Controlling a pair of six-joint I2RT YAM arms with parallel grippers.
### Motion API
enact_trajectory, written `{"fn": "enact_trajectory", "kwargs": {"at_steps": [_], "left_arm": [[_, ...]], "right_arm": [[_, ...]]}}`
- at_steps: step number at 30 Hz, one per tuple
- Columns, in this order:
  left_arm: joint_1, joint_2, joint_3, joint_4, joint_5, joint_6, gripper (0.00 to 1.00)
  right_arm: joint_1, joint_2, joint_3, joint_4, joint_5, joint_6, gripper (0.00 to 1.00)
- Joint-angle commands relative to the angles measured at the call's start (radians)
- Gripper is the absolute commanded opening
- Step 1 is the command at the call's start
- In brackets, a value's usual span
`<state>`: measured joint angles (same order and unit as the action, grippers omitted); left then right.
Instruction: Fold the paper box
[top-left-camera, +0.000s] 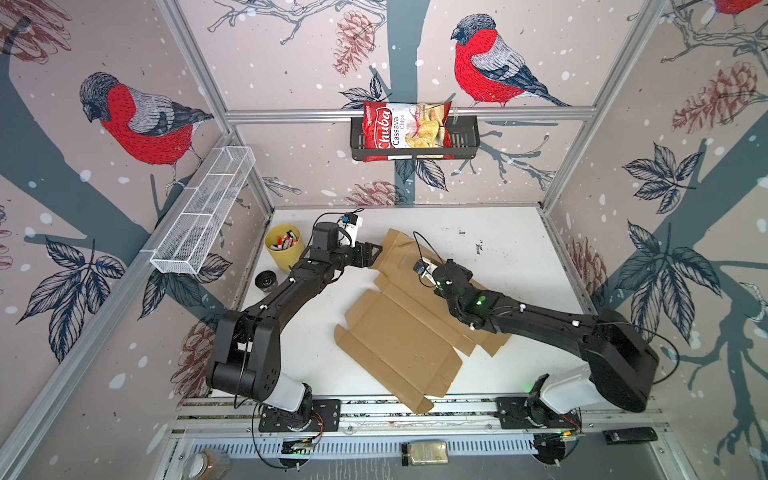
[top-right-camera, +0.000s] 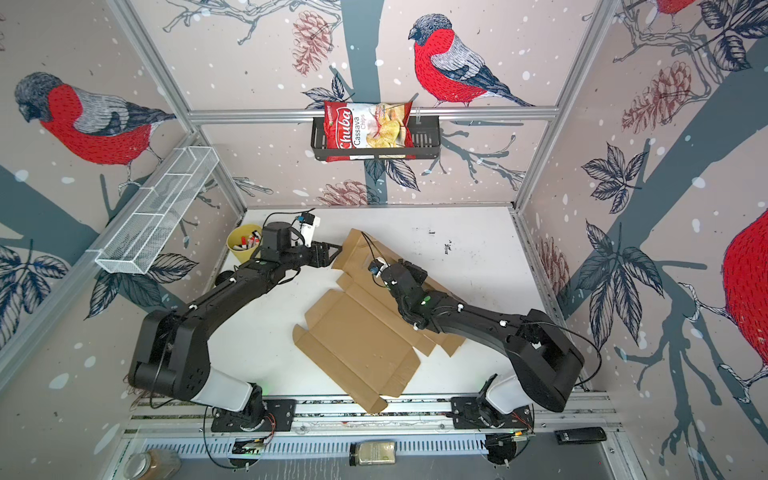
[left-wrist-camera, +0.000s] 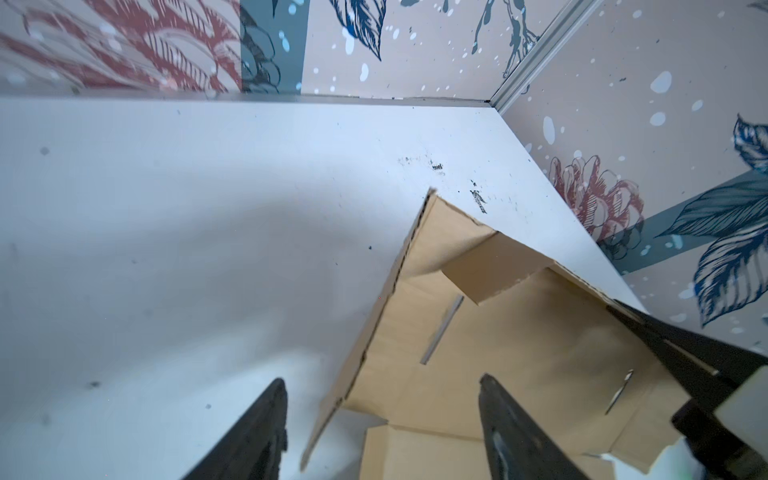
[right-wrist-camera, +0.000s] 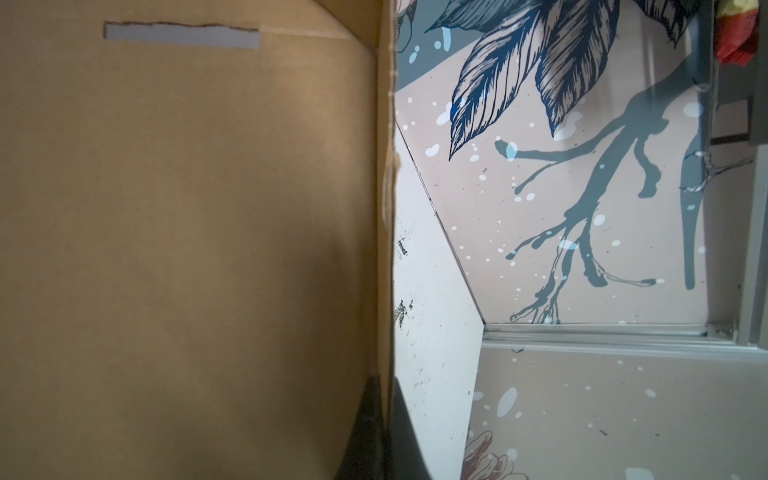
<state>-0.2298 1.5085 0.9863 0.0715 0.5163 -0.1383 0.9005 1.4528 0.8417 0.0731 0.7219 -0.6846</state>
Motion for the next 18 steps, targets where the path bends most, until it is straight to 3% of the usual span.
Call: {"fn": "enact_trajectory", "kwargs": {"at_steps": [1, 7, 16, 18], "left_arm": [[0.014, 0.014, 0.006, 0.005, 0.028, 0.192, 0.72], [0.012, 0.102, 0.122, -0.07, 0.159, 0.285, 0.71], [0.006, 0.18, 0.167, -0.079, 0.08, 0.336, 0.62], [0.001, 0.207, 0.185, -0.094, 0.066, 0.344, 0.55]], "right_arm": [[0.005, -0.022, -0.003, 0.048, -0.035, -0.081, 0.0], [0.009, -0.023, 0.007, 0.027, -0.048, -0.102, 0.0], [0.015, -0.013, 0.026, 0.012, -0.061, -0.092, 0.0], [0.016, -0.011, 0.03, 0.007, -0.064, -0.086, 0.0]]}}
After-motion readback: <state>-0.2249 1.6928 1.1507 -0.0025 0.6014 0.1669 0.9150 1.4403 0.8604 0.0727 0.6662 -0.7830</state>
